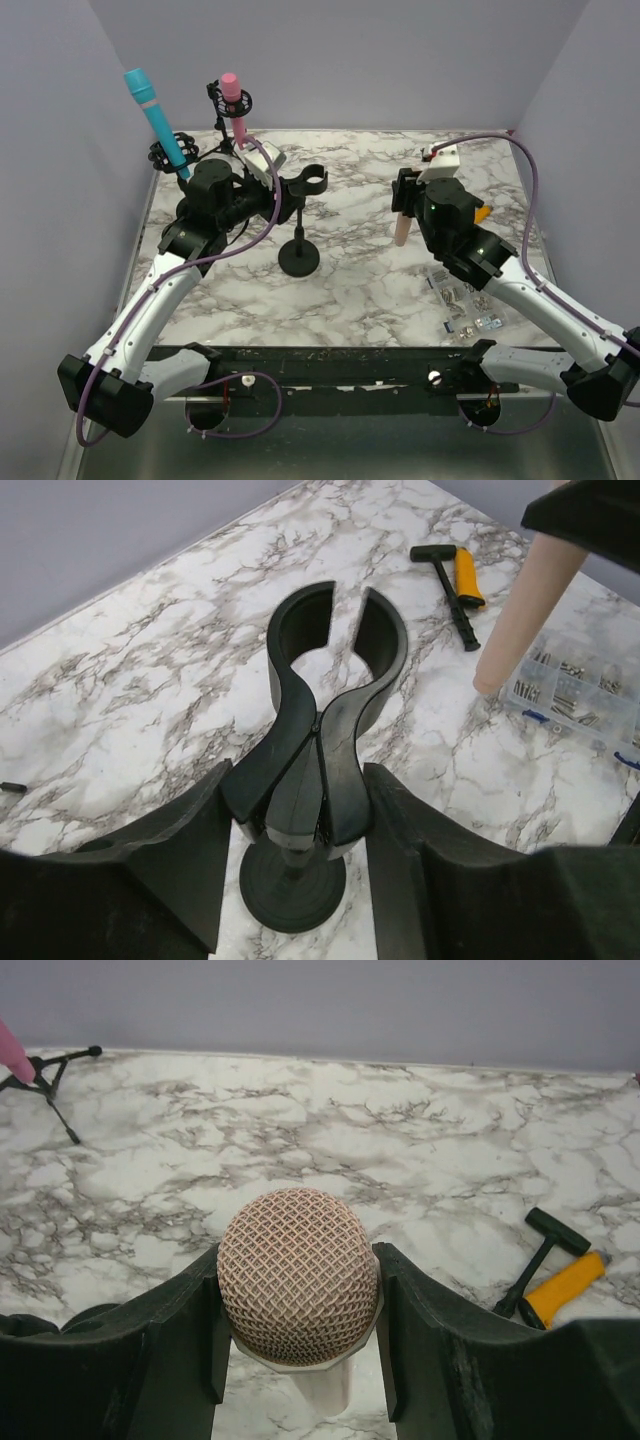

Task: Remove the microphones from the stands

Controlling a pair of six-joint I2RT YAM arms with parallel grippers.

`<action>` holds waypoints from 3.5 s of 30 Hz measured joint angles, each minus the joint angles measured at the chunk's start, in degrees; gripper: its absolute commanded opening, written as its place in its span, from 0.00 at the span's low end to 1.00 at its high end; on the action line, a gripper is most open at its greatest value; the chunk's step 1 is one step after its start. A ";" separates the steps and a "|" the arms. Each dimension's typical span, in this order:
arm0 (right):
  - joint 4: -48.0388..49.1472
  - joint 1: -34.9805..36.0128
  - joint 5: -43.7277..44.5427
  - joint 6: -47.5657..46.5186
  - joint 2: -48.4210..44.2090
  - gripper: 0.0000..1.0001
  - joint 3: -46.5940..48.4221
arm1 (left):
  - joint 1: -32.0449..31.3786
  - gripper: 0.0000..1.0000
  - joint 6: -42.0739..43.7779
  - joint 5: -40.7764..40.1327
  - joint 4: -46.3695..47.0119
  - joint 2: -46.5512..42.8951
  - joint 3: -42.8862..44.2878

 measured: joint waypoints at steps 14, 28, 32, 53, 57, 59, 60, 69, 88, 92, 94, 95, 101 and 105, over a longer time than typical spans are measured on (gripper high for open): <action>-3.96 -1.38 2.40 3.10 13.40 0.01 2.54 | -0.61 0.67 0.72 -2.40 2.03 -3.41 0.00; -9.99 -26.47 -24.20 27.10 29.99 0.01 11.63 | -0.66 0.67 1.64 -12.68 3.41 -6.56 -0.70; -11.80 -32.15 -29.24 38.99 37.88 0.01 17.29 | -0.81 0.67 2.36 -16.65 3.21 -6.91 -0.74; -36.44 -39.80 -36.76 70.60 80.61 0.01 64.39 | -2.10 0.67 3.91 -23.23 4.04 -10.03 -2.71; -36.35 -40.13 -36.74 71.45 80.78 0.09 64.28 | -2.10 0.66 3.67 -23.19 4.09 -9.90 -2.71; -36.33 -40.17 -36.72 71.60 80.78 0.13 64.22 | -2.05 0.66 3.48 -23.02 4.09 -9.73 -2.71; -36.28 -40.17 -36.70 71.63 80.78 0.17 64.15 | -2.03 0.66 3.41 -22.97 4.07 -9.68 -2.71; -33.27 -40.22 -36.74 72.24 79.38 0.38 60.59 | -1.18 0.66 2.80 -22.38 4.76 -9.66 -2.73; -24.92 -40.24 -37.22 71.06 77.09 0.73 54.90 | -0.42 0.66 2.36 -21.29 4.94 -9.77 -2.97; -23.78 -40.24 -37.59 71.01 76.91 0.74 54.27 | -0.42 0.66 2.36 -20.92 4.94 -9.77 -2.97; -23.39 -40.24 -37.75 70.95 76.89 0.76 54.10 | -0.42 0.66 2.36 -20.70 4.94 -9.77 -2.97; -23.15 -40.28 -37.88 70.88 76.89 0.78 54.10 | -0.42 0.66 2.36 -20.70 4.94 -9.77 -2.97; -22.34 -40.33 -38.60 69.66 76.91 0.91 54.47 | -0.17 0.66 2.36 -20.46 4.94 -9.77 -2.97; -20.26 -40.33 -39.26 68.19 75.95 0.99 52.63 | -0.04 0.69 2.36 -20.31 4.94 -9.77 -2.97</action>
